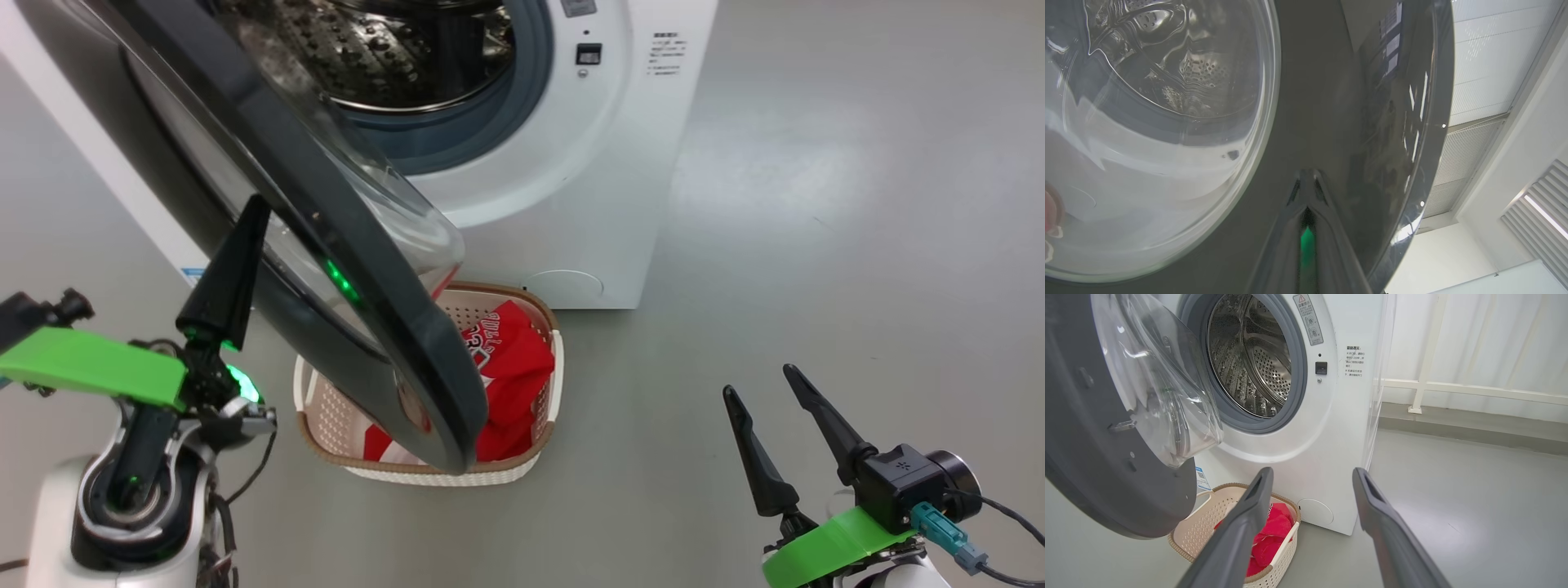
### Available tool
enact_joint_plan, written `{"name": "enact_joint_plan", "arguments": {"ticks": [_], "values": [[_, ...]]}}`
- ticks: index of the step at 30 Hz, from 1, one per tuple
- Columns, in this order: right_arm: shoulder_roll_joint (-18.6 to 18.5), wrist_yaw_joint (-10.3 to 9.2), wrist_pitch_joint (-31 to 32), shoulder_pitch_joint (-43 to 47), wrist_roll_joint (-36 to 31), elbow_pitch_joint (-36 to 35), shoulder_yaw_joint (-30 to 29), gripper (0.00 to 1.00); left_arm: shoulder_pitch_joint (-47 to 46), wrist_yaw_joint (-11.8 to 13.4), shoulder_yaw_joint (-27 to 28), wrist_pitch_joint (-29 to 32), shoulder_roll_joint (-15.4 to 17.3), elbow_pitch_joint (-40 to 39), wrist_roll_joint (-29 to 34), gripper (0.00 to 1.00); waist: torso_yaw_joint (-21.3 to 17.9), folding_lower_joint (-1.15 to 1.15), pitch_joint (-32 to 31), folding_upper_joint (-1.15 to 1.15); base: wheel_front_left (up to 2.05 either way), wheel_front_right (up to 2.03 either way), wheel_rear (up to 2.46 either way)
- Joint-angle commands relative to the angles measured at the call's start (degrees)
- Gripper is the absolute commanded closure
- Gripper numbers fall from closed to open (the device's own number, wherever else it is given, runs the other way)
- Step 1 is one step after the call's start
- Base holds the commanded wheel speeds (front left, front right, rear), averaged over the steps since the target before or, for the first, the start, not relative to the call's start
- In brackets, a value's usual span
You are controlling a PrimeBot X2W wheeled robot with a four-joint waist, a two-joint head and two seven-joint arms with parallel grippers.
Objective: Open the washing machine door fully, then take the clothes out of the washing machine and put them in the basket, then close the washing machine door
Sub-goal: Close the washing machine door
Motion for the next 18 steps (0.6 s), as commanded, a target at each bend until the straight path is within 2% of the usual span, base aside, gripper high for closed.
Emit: {"name": "enact_joint_plan", "arguments": {"ticks": [1,11,18], "values": [[-0.37,0.20,-0.36,-1.65,0.18,-1.48,1.02,0.00,-3.34,-1.16,1.10,-1.31,0.54,-0.24,0.58,1.00,-1.37,0.00,0.30,0.00,0.00,0.00,0.00],[-0.61,0.20,-0.36,-2.24,0.10,-1.43,1.21,0.00,-8.44,-3.40,0.15,-7.31,0.46,5.86,-0.48,1.00,-4.60,0.00,1.53,0.00,0.00,0.00,0.00],[-0.47,0.20,-0.36,-2.87,0.20,-1.52,1.28,0.00,-11.65,-4.75,-1.53,-9.19,0.44,8.96,-1.16,1.00,-7.20,0.00,2.73,0.00,0.00,0.00,0.00]]}}
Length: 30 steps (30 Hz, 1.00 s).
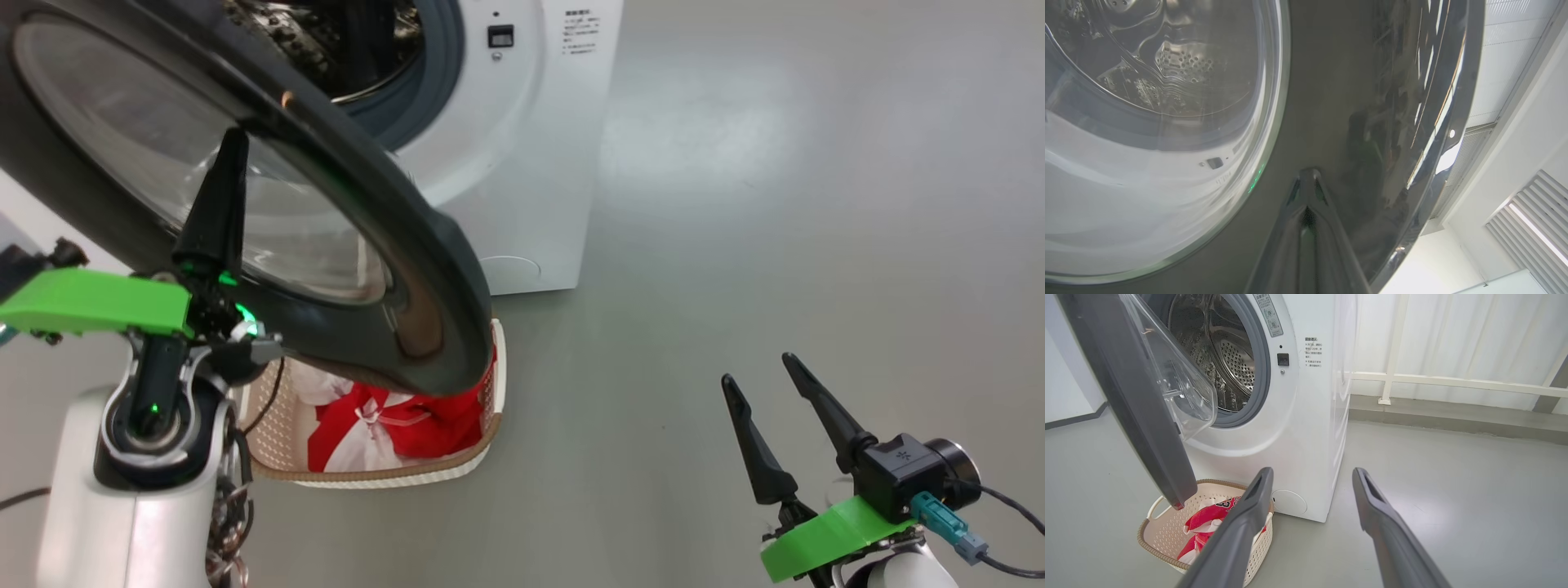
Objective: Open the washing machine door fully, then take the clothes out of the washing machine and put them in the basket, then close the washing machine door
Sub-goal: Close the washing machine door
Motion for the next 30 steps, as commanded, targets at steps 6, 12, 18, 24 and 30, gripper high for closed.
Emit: {"name": "enact_joint_plan", "arguments": {"ticks": [6,12,18,24,30], "values": [[-0.23,0.20,-0.36,-2.51,0.30,-1.43,1.13,0.00,-5.89,-1.29,0.17,-0.91,0.65,0.25,-0.28,1.00,-2.75,0.00,1.82,0.00,0.00,0.00,0.00],[-0.05,0.20,-0.36,-3.13,0.32,-1.67,1.20,0.00,-9.66,-1.69,0.17,-2.00,0.65,3.17,-0.12,1.00,-4.41,0.00,3.16,0.00,0.00,0.00,0.00],[-0.06,0.20,-0.36,-3.96,0.27,-1.89,1.47,0.00,-12.94,-3.07,1.24,-3.24,0.65,7.48,-1.16,1.00,-5.96,0.00,4.40,0.00,0.00,0.00,0.00],[0.06,0.20,-0.36,-4.40,0.20,-2.02,1.62,0.00,-16.14,-5.63,2.36,-4.18,0.82,11.43,-2.10,1.00,-7.51,0.00,5.75,0.00,0.00,0.00,0.00],[0.21,0.20,-0.36,-4.74,0.17,-2.16,1.82,0.00,-18.11,-6.71,2.38,-4.28,1.25,13.14,-1.66,1.00,-8.35,0.00,6.52,0.00,0.00,0.00,0.00]]}}
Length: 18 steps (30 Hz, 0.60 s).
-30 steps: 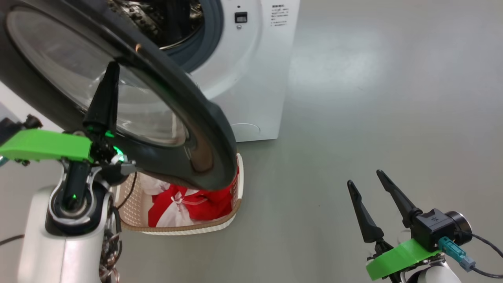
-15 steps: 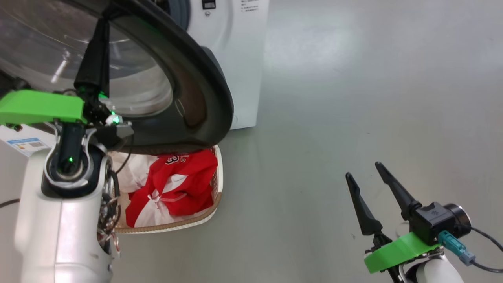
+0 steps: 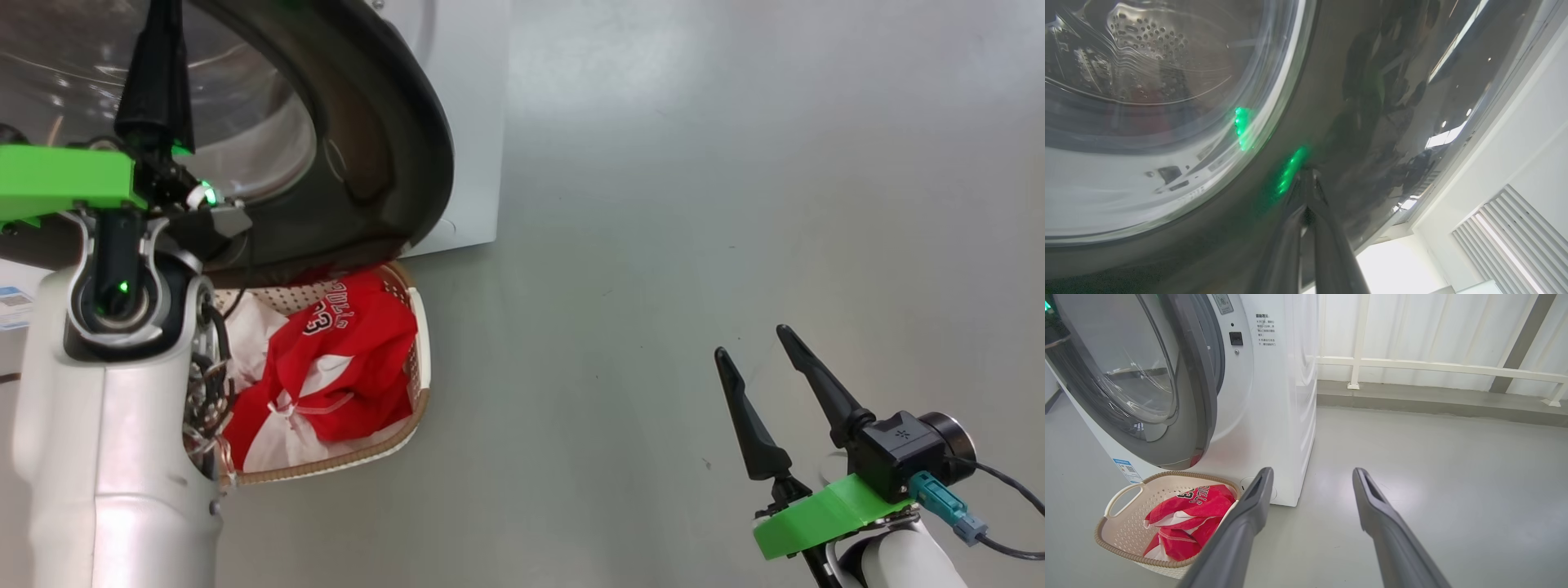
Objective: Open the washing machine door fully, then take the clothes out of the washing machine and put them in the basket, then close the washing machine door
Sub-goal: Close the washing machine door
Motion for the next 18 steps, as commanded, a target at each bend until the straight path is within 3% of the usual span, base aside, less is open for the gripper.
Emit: {"name": "enact_joint_plan", "arguments": {"ticks": [1,8,9,10,11,18], "values": [[-0.19,0.20,-0.36,-1.77,0.12,-1.52,1.49,0.00,-2.00,-0.75,0.90,-0.18,1.94,-1.19,0.28,1.00,-0.29,0.00,0.26,0.00,0.00,0.00,0.00],[0.04,0.20,-0.36,-1.82,0.00,-1.44,0.90,0.00,-1.61,-1.67,0.02,0.61,1.99,0.14,0.64,0.98,0.02,0.00,-0.07,0.00,0.00,0.00,0.00],[0.06,0.20,-0.36,-1.81,-0.05,-1.40,0.81,0.00,-1.02,-1.76,-0.40,1.00,1.98,0.10,0.79,0.70,0.23,0.00,-0.32,0.00,0.00,0.00,0.00],[0.08,0.20,-0.36,-1.85,-0.10,-1.37,0.76,0.00,-0.30,-1.81,-0.81,1.45,1.98,-0.03,0.94,0.51,0.43,0.00,-0.56,0.00,0.00,0.00,0.00],[0.08,0.20,-0.36,-1.87,-0.16,-1.35,0.68,0.00,0.51,-1.81,-1.20,1.85,2.00,-0.18,1.12,0.00,0.70,0.00,-0.86,0.00,0.00,0.00,0.00],[0.13,0.20,-0.36,-2.02,-0.31,-1.58,-0.01,0.00,7.38,-1.72,-3.78,0.85,4.51,-2.57,6.70,0.00,2.42,0.00,-2.83,0.00,0.00,0.00,0.00]]}}
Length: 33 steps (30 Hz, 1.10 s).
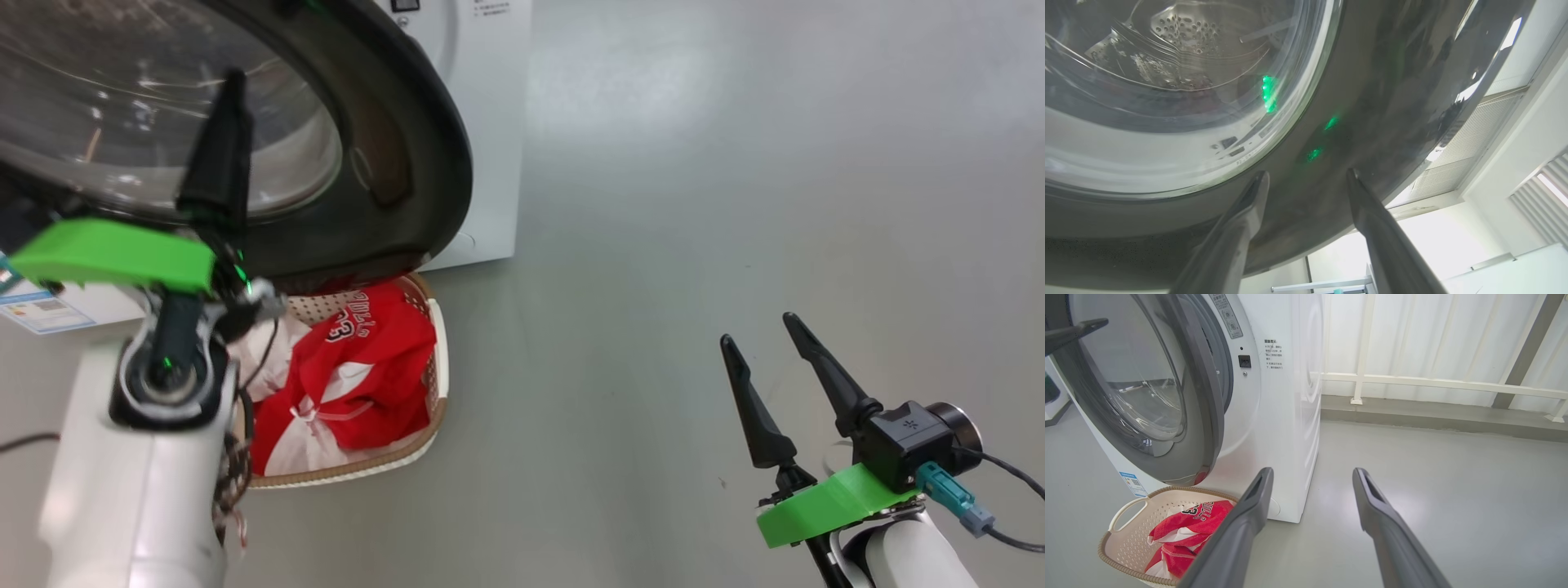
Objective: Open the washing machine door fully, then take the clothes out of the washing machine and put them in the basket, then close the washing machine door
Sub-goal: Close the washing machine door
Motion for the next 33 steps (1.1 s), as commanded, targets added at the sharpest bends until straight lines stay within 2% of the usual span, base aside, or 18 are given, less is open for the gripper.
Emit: {"name": "enact_joint_plan", "arguments": {"ticks": [1,9,11,15,20,24,29,30,33], "values": [[-0.05,0.20,-0.36,-1.02,-0.30,-1.56,0.45,0.00,1.57,-0.78,0.22,-0.57,2.67,-2.47,2.33,0.00,1.07,0.00,-1.10,0.00,0.00,0.00,0.00],[0.02,0.20,-0.36,-0.23,-0.74,-2.79,-0.55,0.00,11.60,-1.91,-5.44,-9.51,8.67,-8.03,19.37,0.00,2.99,0.00,-4.50,0.00,0.00,0.00,0.00],[0.06,0.20,-0.36,0.11,-0.71,-3.36,-1.37,0.00,14.28,-1.72,-6.11,-12.62,9.24,-9.34,22.83,0.00,3.42,0.00,-5.43,0.00,0.00,0.00,0.00],[0.15,0.20,-0.36,1.00,-1.11,-4.74,-3.37,0.00,19.17,-0.07,-8.42,-17.25,10.89,-11.84,31.42,0.00,4.41,0.00,-7.38,0.00,0.00,0.00,0.00],[0.22,0.20,-0.36,2.87,-1.88,-5.63,-3.65,0.00,24.70,3.77,-9.87,-19.52,13.00,-14.84,43.46,0.00,5.10,0.00,-9.71,0.00,0.00,0.00,0.00],[0.26,0.20,-0.36,4.35,-2.20,-6.31,-3.94,0.00,29.43,5.30,-8.69,-19.84,12.33,-17.16,47.72,0.00,5.41,0.00,-11.24,0.00,0.00,0.00,0.00],[0.28,0.20,-0.36,6.02,-2.31,-6.99,-4.28,0.00,33.26,5.15,-5.92,-19.88,11.85,-19.17,53.00,0.00,5.59,0.00,-12.63,0.00,0.00,0.00,0.00],[0.29,0.20,-0.36,6.88,-2.33,-7.27,-4.50,0.00,35.27,5.28,-4.63,-19.88,11.12,-19.93,55.72,0.00,5.72,0.00,-13.46,0.00,0.00,0.00,0.00],[0.30,0.20,-0.36,7.73,-2.33,-7.50,-4.72,0.00,37.30,5.38,-3.17,-19.89,10.29,-20.44,57.92,0.00,5.90,0.00,-14.09,0.00,0.00,0.00,0.00]]}}
